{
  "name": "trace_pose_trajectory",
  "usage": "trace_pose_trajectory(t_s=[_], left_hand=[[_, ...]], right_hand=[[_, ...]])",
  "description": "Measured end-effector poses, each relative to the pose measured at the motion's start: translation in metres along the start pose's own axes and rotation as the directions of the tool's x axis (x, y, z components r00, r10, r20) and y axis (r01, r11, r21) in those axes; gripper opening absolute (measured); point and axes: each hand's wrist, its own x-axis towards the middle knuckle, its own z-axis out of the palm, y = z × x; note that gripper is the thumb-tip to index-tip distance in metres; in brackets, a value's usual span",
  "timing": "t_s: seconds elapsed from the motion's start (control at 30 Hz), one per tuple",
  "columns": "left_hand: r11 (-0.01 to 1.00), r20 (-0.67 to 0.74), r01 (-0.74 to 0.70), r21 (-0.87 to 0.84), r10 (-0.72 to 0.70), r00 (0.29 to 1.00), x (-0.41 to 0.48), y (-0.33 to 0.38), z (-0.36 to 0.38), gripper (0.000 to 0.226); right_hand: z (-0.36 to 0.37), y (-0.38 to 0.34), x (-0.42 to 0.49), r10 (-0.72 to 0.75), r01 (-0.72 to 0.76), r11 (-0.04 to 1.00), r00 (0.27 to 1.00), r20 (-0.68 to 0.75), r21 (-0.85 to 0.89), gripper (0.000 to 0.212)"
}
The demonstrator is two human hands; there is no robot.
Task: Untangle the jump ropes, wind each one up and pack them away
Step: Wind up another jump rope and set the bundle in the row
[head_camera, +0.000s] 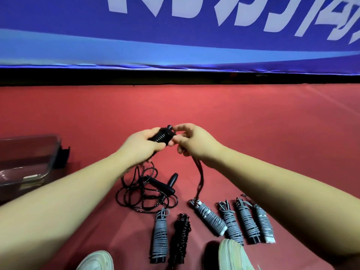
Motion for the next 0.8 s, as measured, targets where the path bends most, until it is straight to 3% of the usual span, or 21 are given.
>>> trace_pose_trajectory(t_s=[0.13,0.3,0.43,0.53,0.63,0.7,0.73,0.8], left_hand=[[0.957,-0.066,0.006,-0.291,-0.026,0.997,0.000,-0.001,-0.013,0.052],[0.846,0.078,0.014,-0.533,0.033,0.996,-0.007,-0.002,-0.018,0.051],[0.788,0.241,0.051,-0.614,0.126,0.962,-0.010,0.005,-0.021,0.048],[0.820,0.355,0.082,-0.566,0.153,0.922,-0.014,0.009,-0.021,0.049],[0.878,0.486,0.116,-0.465,0.144,0.862,-0.016,0.010,-0.021,0.050],[0.944,0.587,0.099,-0.314,0.111,0.802,-0.020,0.014,-0.020,0.056],[0.972,0.620,0.075,-0.222,0.081,0.780,-0.022,0.015,-0.017,0.053],[0.997,0.641,0.048,-0.068,0.007,0.768,-0.027,0.020,-0.007,0.035]], right_hand=[[0.010,0.018,-0.005,-0.008,-0.004,0.996,0.991,0.134,0.087,0.024],[0.006,0.028,-0.005,-0.101,0.104,0.995,0.973,0.205,0.000,0.021],[-0.008,0.036,-0.003,-0.140,0.203,0.953,0.954,0.266,-0.225,0.022],[-0.022,0.036,-0.001,-0.154,0.290,0.874,0.926,0.344,-0.389,0.026],[-0.037,0.037,0.003,-0.246,0.460,0.683,0.876,0.414,-0.568,0.031],[-0.043,0.040,0.007,-0.356,0.605,0.417,0.795,0.490,-0.679,0.030],[-0.046,0.040,0.010,-0.351,0.639,0.275,0.763,0.544,-0.719,0.026],[-0.050,0.032,0.012,-0.203,0.645,0.094,0.758,0.620,-0.758,0.016]])
